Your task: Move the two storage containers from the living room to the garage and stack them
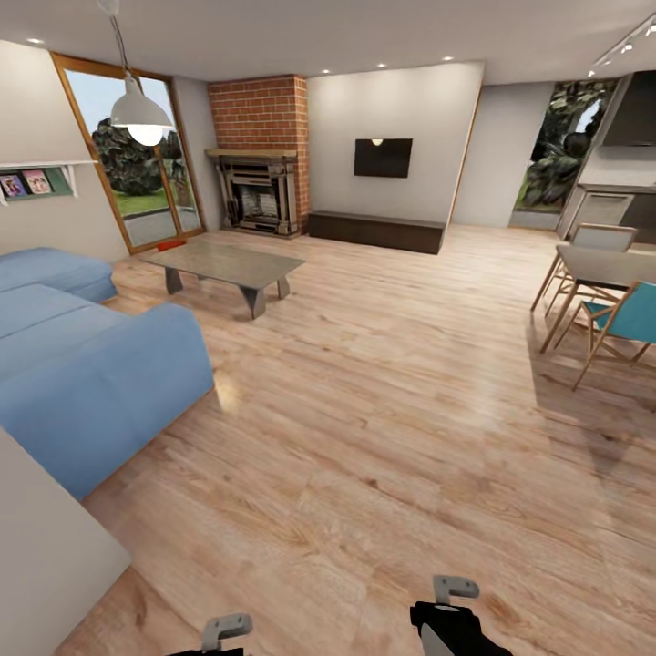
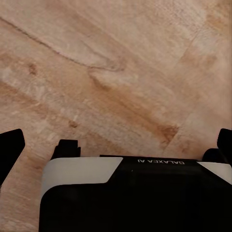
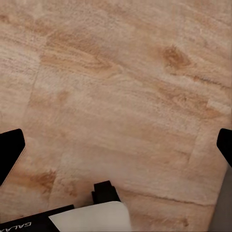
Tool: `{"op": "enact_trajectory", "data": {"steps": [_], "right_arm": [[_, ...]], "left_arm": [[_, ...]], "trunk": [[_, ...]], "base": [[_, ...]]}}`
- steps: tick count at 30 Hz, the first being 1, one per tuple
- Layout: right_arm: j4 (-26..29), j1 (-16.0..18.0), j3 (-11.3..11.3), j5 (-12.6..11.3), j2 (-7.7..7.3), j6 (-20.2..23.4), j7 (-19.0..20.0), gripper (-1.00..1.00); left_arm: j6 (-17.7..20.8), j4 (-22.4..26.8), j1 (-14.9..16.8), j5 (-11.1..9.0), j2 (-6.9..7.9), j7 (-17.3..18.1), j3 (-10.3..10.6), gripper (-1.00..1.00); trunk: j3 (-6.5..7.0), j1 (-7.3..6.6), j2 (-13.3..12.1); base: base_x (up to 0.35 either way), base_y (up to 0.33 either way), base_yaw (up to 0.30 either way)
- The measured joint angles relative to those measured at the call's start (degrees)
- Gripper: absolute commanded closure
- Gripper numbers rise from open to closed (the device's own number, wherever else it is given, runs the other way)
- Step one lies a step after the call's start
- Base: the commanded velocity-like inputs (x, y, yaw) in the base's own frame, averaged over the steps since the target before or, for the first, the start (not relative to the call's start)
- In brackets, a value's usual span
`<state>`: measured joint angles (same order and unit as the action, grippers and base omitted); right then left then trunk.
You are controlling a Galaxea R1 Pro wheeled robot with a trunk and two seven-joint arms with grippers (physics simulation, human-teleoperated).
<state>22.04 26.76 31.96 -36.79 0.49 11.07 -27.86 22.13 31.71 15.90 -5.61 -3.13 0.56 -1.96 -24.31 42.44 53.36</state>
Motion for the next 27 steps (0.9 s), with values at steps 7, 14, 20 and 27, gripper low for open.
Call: {"op": "enact_trajectory", "data": {"steps": [7,14,20,27], "right_arm": [[0.0,0.0,0.0,0.01,0.0,0.0,0.0,-1.0],[0.0,0.0,0.01,-0.01,0.0,0.0,0.0,-1.0],[0.01,-0.01,0.0,0.0,-0.01,0.0,-0.01,-1.0],[0.02,-0.01,0.0,-0.02,-0.01,0.01,-0.02,-1.0]], "left_arm": [[0.0,0.0,0.0,0.0,0.0,0.0,-0.03,-1.0],[0.0,0.0,0.0,0.0,0.0,0.0,-0.02,-1.0],[-0.02,-0.01,0.01,0.0,0.0,0.0,-0.02,-1.0],[-0.01,-0.02,0.02,0.0,-0.01,0.0,0.0,-1.0]], "trunk": [[0.0,0.0,0.0],[0.0,0.0,0.0],[0.0,0.0,0.0],[0.0,0.0,0.0]], "base": [[0.326,0.0,0.0],[0.326,0.0,-0.001],[0.326,0.0,-0.106],[0.326,0.0,-0.253]]}}
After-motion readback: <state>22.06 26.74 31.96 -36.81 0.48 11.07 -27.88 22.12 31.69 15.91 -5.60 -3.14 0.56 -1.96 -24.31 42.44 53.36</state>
